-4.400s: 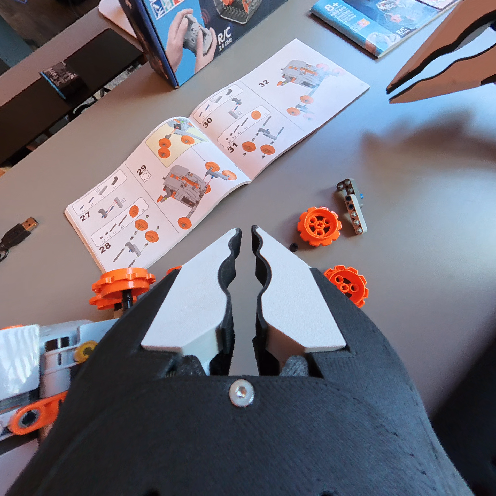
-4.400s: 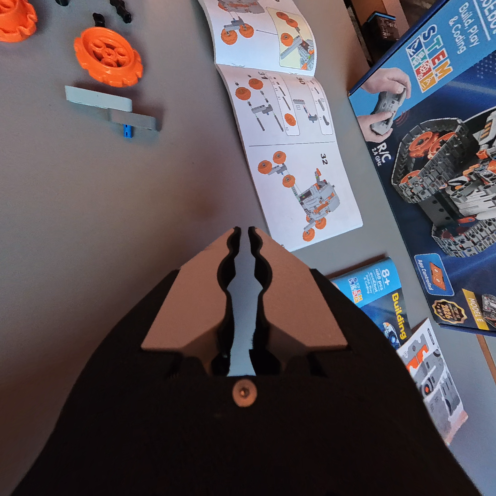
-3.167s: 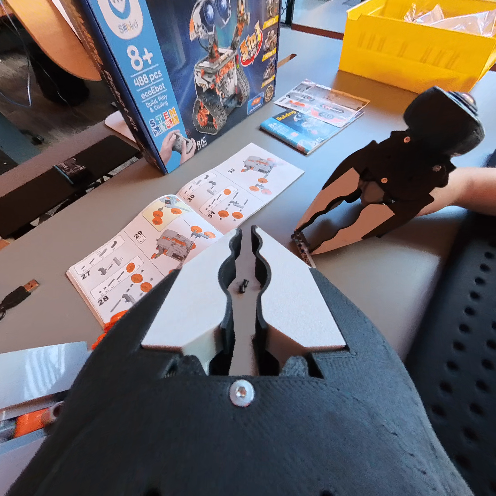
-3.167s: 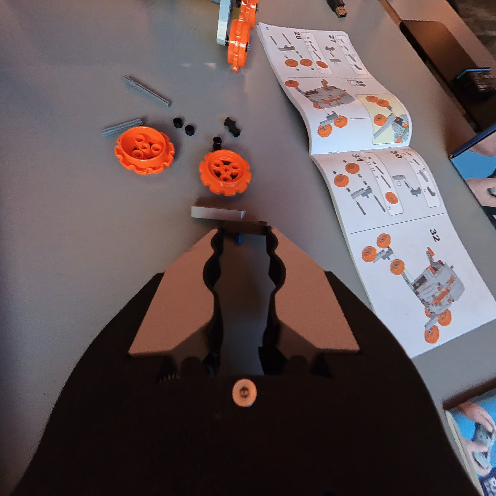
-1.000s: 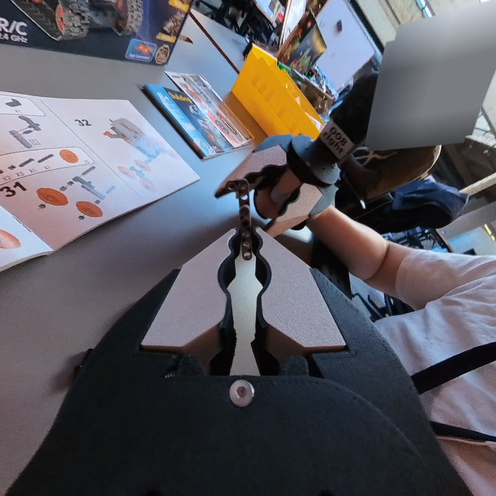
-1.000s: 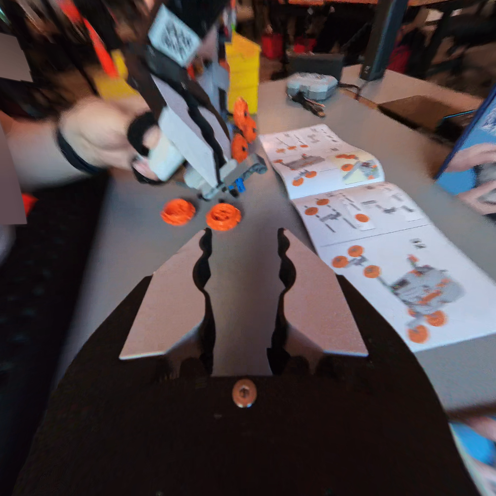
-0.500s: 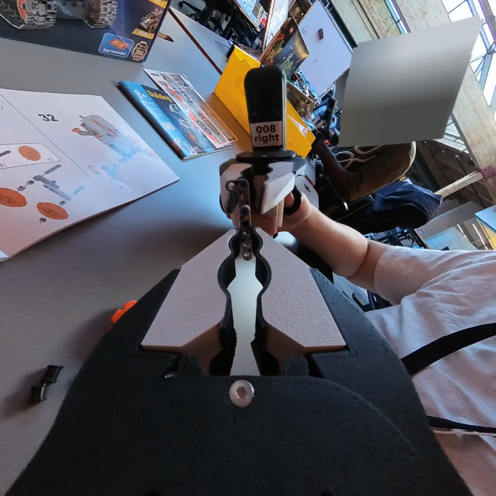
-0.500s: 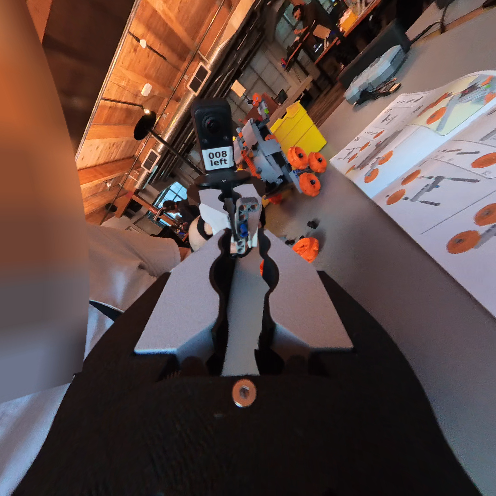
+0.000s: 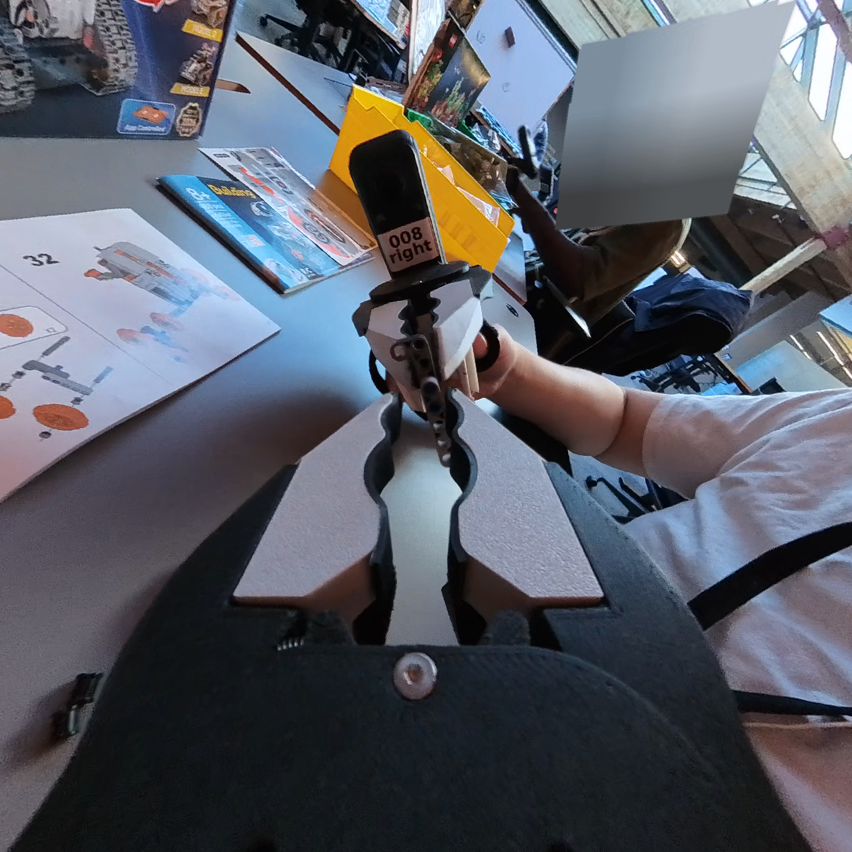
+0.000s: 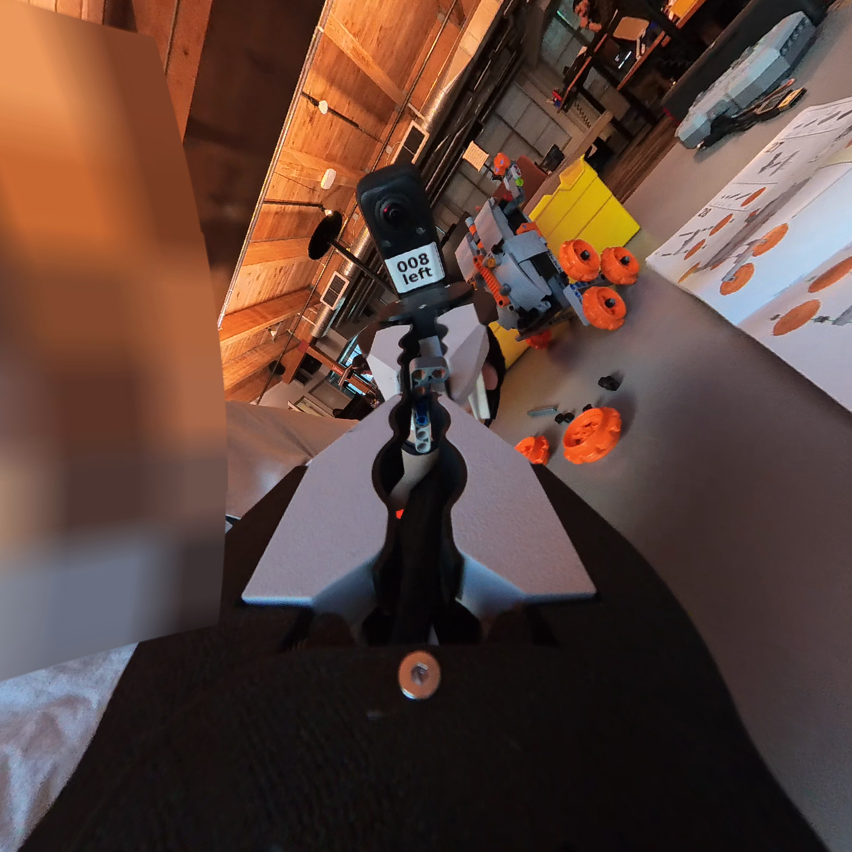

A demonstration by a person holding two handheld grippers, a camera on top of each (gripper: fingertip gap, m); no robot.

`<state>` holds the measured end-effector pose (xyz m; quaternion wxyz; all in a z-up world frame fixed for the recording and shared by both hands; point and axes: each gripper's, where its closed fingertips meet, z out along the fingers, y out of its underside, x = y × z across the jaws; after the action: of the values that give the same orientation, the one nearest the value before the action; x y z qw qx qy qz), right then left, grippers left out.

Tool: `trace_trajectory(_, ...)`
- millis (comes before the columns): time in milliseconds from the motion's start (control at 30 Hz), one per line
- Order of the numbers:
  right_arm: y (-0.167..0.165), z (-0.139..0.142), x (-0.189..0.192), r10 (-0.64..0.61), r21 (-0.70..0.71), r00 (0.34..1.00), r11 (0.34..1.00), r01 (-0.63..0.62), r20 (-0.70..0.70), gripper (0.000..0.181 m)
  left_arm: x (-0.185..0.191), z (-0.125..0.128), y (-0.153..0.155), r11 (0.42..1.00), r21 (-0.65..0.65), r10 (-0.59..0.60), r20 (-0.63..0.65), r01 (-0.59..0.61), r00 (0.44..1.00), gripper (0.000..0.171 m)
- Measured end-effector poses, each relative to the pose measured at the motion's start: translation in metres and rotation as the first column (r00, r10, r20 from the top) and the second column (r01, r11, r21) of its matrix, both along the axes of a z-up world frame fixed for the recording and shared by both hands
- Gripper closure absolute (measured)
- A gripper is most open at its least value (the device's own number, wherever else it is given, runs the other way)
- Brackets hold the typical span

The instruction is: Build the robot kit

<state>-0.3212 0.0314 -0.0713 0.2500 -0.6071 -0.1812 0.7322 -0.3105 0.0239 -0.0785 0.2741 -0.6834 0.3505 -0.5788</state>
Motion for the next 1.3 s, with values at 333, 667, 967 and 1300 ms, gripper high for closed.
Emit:
trace_trajectory(333,-0.004,0.002,-0.001,-0.026,0.069,0.999,0.997,0.023,0.042,0.157,-0.002,-0.001,-0.001,1.000,-0.009,-0.001,-0.008,0.001,1.000,0.166)
trace_trajectory(667,0.024,-0.046,0.019,-0.262,0.294,0.882,0.944,0.149,0.393,0.159,-0.036,0.011,0.038,0.975,0.038,0.220,-0.002,-0.220,0.975,0.167)
trace_trajectory(967,0.018,-0.077,0.013,-0.228,0.297,0.808,0.952,0.069,0.543,0.163,-0.043,0.010,0.045,0.969,-0.014,0.246,0.014,-0.246,0.969,0.167)
trace_trajectory(1300,0.019,-0.082,0.016,-0.238,0.313,0.783,0.948,0.059,0.574,0.163,-0.049,0.017,0.048,0.958,0.031,0.284,0.011,-0.284,0.959,0.167)
